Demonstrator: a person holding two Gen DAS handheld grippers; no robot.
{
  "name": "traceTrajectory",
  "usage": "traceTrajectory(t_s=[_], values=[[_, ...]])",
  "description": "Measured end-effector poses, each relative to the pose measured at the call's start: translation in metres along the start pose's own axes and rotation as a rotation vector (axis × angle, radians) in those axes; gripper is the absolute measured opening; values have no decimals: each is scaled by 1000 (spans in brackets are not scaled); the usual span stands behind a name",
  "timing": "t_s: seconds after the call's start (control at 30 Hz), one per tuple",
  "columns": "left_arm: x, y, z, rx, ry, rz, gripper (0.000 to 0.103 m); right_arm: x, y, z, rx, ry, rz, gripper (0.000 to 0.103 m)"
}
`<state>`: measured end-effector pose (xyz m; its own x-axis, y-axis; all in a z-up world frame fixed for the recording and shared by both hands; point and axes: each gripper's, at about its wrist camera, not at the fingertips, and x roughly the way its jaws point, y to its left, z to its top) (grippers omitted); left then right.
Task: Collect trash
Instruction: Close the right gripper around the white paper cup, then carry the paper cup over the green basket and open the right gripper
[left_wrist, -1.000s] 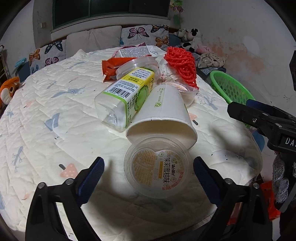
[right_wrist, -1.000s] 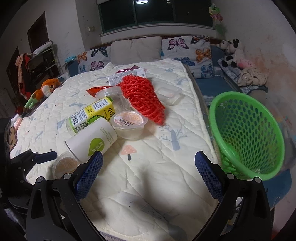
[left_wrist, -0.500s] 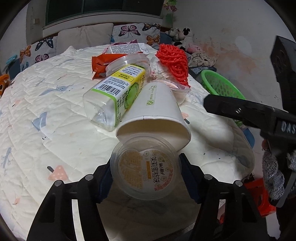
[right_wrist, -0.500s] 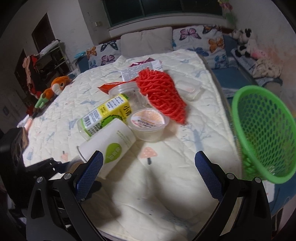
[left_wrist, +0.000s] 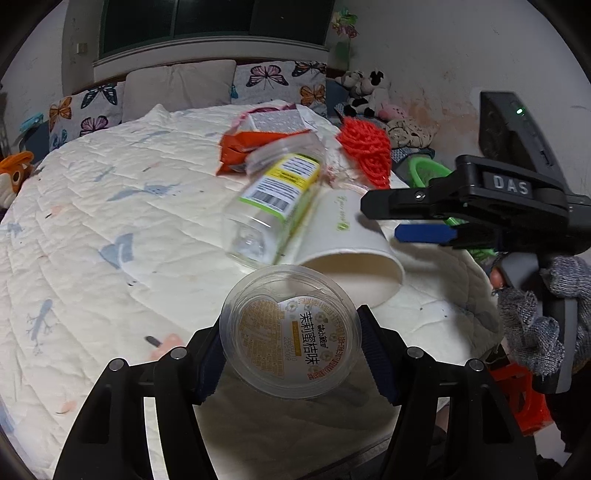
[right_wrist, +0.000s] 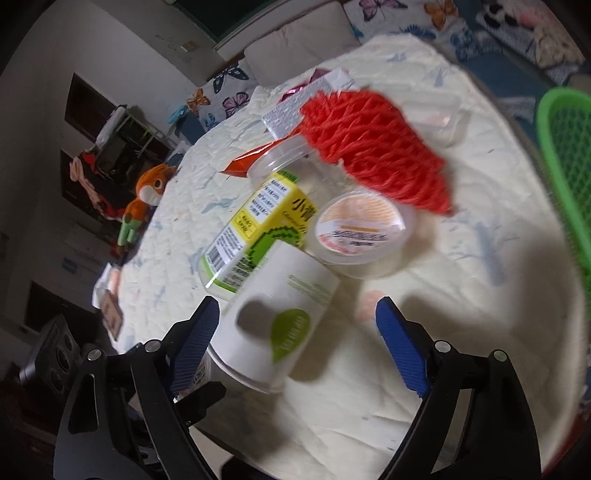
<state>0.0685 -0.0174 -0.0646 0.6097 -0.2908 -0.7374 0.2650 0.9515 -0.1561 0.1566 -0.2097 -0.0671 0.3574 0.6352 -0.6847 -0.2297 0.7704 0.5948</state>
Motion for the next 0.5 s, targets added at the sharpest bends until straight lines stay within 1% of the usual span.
traceTrajectory(t_s=[0.3,0.37,0.4,0.5], values=[[-7,22,6,-26,-21,17,64,22,-17,10,120,69,62,75],[-8,24,6,-30,-24,20,64,22,-19,10,120,68,67,73],[-8,26,7,-31,-25,23,64,20,-20,10,120,66,81,69],[-8,29,11,-32,-29,27,64,15,-20,9,109,59,84,68]])
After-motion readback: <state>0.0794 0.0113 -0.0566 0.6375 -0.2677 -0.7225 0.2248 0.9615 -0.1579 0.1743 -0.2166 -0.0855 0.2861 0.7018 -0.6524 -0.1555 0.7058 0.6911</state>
